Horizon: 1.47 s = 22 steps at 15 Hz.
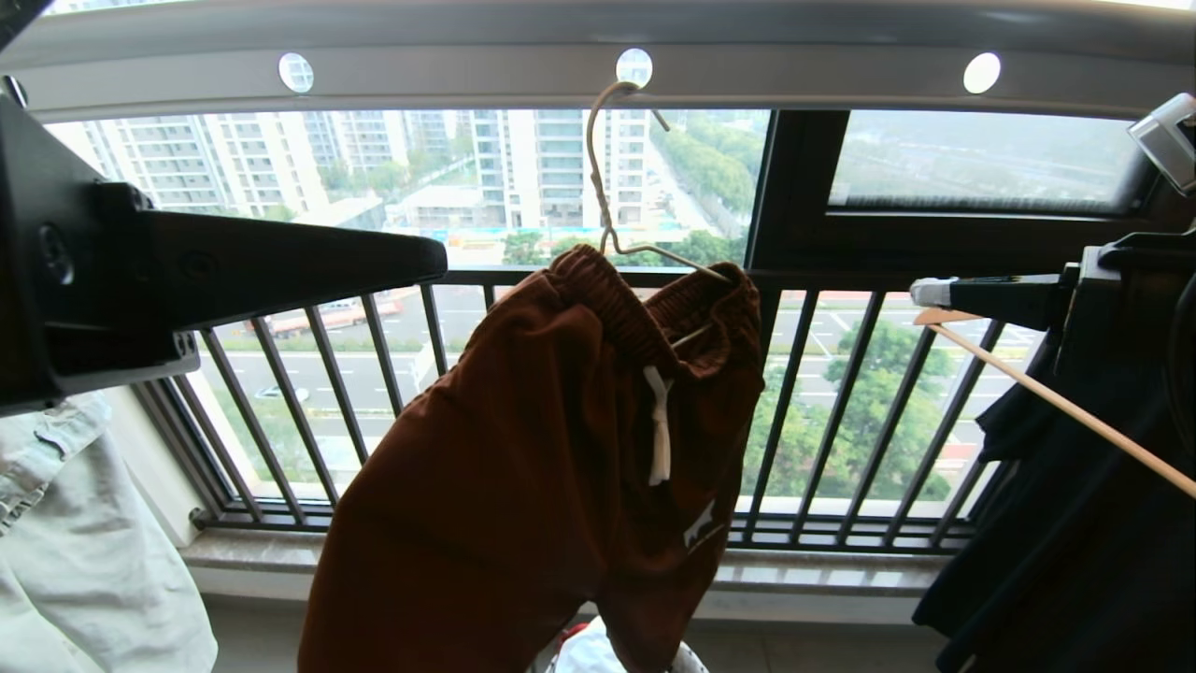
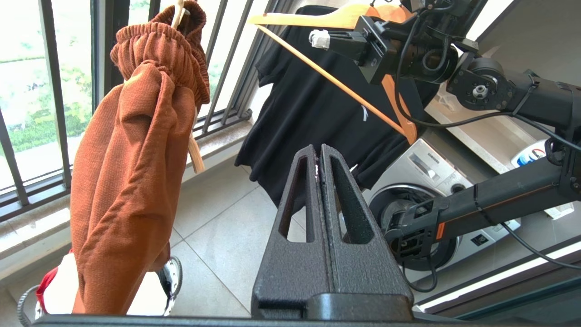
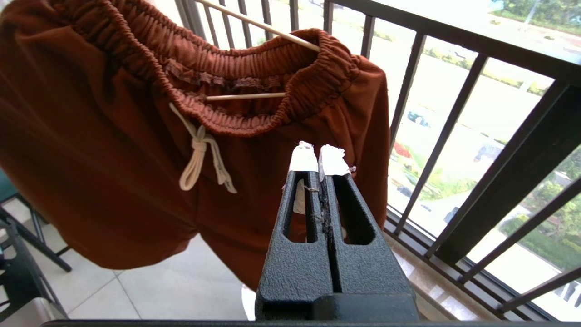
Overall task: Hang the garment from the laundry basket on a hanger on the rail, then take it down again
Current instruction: Take the clothes off the clothes rack
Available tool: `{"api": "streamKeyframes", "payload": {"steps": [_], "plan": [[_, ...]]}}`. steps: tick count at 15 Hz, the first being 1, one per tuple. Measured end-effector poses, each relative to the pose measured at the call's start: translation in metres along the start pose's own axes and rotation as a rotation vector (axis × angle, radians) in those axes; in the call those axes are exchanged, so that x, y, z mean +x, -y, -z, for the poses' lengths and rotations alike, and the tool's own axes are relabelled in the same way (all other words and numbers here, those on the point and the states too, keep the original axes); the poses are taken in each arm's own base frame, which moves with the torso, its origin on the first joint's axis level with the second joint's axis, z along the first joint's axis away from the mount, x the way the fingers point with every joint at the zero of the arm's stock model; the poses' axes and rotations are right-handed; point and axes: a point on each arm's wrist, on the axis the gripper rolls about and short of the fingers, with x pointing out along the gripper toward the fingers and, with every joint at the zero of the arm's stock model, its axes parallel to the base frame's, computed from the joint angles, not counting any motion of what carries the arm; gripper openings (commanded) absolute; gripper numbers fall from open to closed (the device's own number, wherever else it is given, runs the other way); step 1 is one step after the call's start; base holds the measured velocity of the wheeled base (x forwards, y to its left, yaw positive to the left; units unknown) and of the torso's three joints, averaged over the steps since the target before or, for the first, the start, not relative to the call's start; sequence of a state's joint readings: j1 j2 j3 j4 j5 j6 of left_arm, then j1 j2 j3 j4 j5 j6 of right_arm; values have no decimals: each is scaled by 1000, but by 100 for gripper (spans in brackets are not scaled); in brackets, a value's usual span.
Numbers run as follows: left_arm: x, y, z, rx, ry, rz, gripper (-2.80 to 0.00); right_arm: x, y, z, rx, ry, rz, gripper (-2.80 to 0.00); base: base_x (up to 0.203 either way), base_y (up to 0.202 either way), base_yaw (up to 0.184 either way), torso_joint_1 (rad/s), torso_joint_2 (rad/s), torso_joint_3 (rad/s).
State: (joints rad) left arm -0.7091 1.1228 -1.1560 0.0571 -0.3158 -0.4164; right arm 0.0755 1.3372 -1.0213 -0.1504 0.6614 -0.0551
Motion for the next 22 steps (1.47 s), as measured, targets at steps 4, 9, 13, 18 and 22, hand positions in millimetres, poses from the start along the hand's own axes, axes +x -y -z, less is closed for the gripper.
{"api": "streamKeyframes", "payload": {"steps": [4, 9, 13, 18, 22], "plan": [[0, 1, -1, 2, 1, 2, -280, 1, -5, -1, -2, 3, -27, 0, 0, 0, 0, 0, 0, 0], [4, 1, 0, -2, -14, 11, -280, 8, -20, -4, -24, 16, -103, 0, 0, 0, 0, 0, 0, 0], [3, 2, 0, -1, -11, 11, -280, 21, -37, -19, -14, 45, -195, 0, 0, 0, 0, 0, 0, 0], [-7, 6, -1, 8, 13, 20, -280, 51, -56, -44, -6, 89, -247, 0, 0, 0, 0, 0, 0, 0], [-10, 7, -3, 15, 26, 23, -280, 87, -75, -48, -36, 152, -267, 0, 0, 0, 0, 0, 0, 0]]}}
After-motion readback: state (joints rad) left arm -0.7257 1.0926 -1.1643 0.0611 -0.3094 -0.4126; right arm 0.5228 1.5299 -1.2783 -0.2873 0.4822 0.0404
